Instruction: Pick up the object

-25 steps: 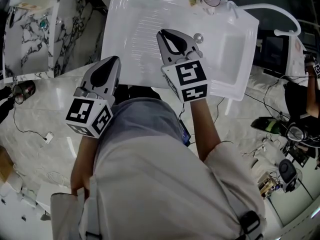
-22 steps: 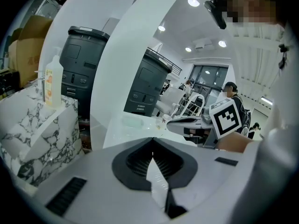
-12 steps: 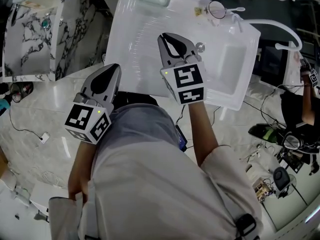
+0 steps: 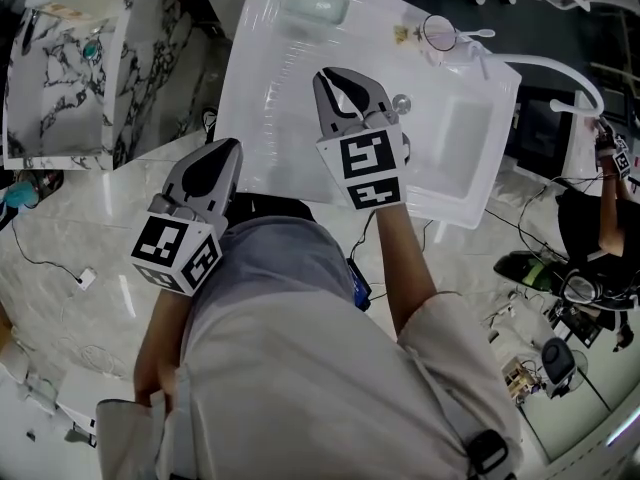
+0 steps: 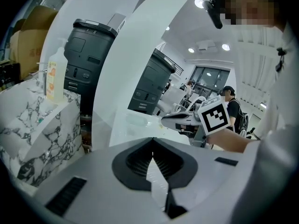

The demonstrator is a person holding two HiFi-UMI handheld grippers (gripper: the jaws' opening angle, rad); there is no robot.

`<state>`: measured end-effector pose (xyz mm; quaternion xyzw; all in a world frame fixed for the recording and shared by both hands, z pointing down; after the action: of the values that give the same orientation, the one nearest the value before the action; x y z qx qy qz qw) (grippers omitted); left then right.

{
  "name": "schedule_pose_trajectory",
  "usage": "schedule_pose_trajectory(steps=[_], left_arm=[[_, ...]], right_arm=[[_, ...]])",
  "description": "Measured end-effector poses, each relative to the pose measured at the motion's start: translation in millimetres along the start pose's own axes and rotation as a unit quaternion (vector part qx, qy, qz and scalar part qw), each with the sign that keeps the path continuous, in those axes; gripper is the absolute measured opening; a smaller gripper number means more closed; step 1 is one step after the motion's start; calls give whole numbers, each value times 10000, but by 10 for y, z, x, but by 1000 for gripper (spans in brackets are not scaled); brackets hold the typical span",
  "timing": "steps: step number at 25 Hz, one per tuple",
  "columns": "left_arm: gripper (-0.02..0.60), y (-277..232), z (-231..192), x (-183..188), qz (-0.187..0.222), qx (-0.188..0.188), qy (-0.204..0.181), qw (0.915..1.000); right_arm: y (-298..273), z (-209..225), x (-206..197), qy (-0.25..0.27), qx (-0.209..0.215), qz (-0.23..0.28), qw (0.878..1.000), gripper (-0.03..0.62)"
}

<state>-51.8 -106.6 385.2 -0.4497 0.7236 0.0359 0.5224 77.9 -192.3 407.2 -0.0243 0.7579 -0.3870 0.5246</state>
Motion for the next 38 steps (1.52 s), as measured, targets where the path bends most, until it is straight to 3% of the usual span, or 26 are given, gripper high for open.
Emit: schedule_pose_trajectory(steps=[13,19,27,38], left_arm=[[6,79,-178,-76,-97,-44,188,9998],[6,139,-210,-108,-159,36,31,9999],[6,206,-290,-119,-124,86,129,9998],[6,239,-362,-128,-104,205,250,9994]], right_arm=[[-249,-49,73,293,-76,-234,9993,14],[-339,-10,78,257,-122,-307,9991,52],[-449,18,44,337,-157,-449,9983,72],[-655,136,-3,900,-342,-593,9936,84]])
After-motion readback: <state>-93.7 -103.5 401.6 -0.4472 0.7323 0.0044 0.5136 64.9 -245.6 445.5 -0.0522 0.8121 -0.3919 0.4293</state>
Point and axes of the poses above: the fingertips, and each gripper's own axes: y backward along the fingers, z to its right, x out of its top, the point moved 2 cm from there along y, backward along the fingers, and after that the axes turned 4 degrees about -x, right-handed, at the moved point
